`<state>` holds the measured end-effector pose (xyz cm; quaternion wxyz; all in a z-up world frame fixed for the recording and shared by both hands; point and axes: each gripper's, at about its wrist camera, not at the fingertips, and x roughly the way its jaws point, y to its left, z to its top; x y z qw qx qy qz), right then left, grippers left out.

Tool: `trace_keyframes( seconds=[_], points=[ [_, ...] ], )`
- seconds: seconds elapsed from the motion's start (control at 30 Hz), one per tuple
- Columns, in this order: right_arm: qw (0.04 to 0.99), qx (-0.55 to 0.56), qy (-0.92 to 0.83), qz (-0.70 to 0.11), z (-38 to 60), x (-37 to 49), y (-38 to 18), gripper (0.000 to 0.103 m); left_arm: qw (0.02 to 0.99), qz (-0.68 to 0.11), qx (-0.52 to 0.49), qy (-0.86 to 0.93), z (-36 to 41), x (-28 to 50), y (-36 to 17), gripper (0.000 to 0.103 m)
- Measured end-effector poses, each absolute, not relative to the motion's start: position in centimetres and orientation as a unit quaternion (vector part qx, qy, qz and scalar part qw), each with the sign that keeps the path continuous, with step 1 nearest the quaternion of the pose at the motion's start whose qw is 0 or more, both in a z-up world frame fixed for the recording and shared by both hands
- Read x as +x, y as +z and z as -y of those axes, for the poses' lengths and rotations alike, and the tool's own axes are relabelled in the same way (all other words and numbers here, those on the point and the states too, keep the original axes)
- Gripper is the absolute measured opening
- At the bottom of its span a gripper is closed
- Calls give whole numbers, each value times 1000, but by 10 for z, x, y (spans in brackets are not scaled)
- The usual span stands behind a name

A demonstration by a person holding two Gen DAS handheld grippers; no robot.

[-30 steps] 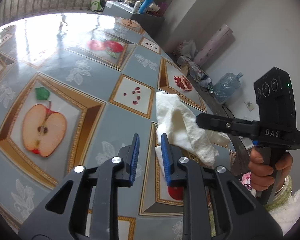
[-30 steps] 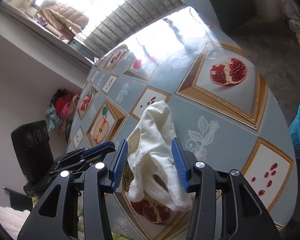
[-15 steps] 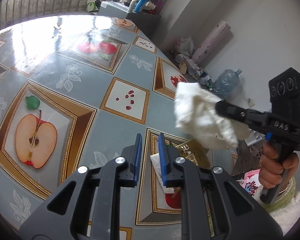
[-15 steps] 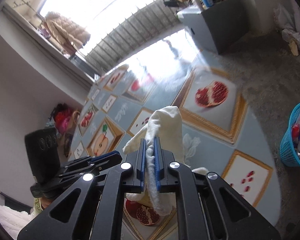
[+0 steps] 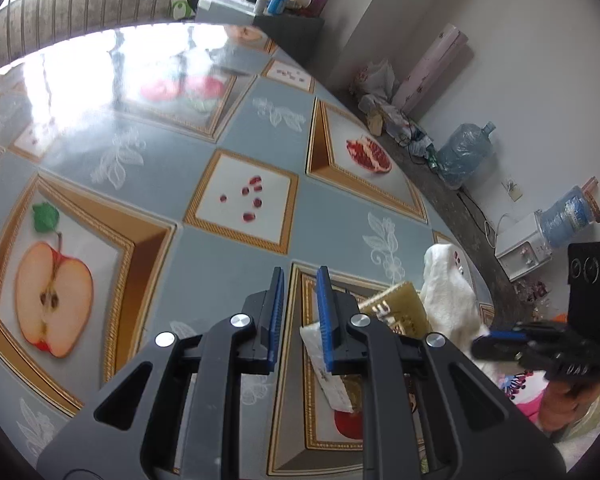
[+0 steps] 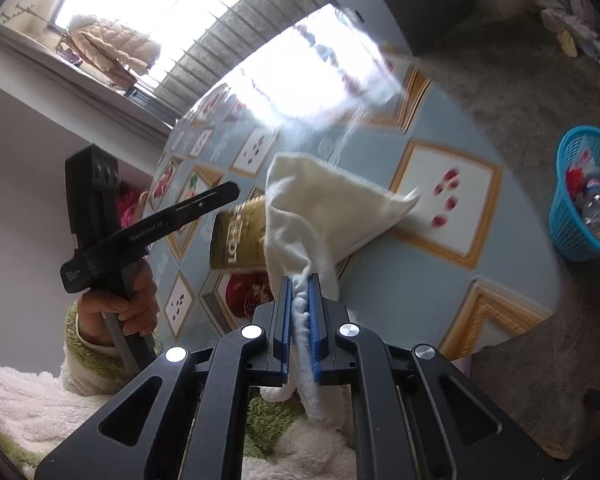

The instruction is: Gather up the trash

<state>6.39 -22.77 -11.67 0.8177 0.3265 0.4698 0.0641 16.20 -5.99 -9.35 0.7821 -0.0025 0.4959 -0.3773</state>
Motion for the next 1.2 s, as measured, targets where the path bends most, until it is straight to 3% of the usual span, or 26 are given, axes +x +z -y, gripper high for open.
trace_keyframes(
  seconds=[0.57, 0.73, 1.07, 1.2],
  points=[
    [829, 332, 102, -440, 219, 145, -133, 8, 781, -517, -48, -348, 18, 151, -92, 13],
    [846, 315, 74, -425, 226, 123, -118, 8, 792, -507, -45, -336, 17, 152, -83, 34],
    [843, 308, 4, -441, 258, 71, -116, 11, 792, -501, -13, -350, 44, 138, -73, 63],
    [847, 305, -8, -435, 265, 61, -109, 36, 803, -493, 26, -333, 60, 128, -73, 66]
  ],
)
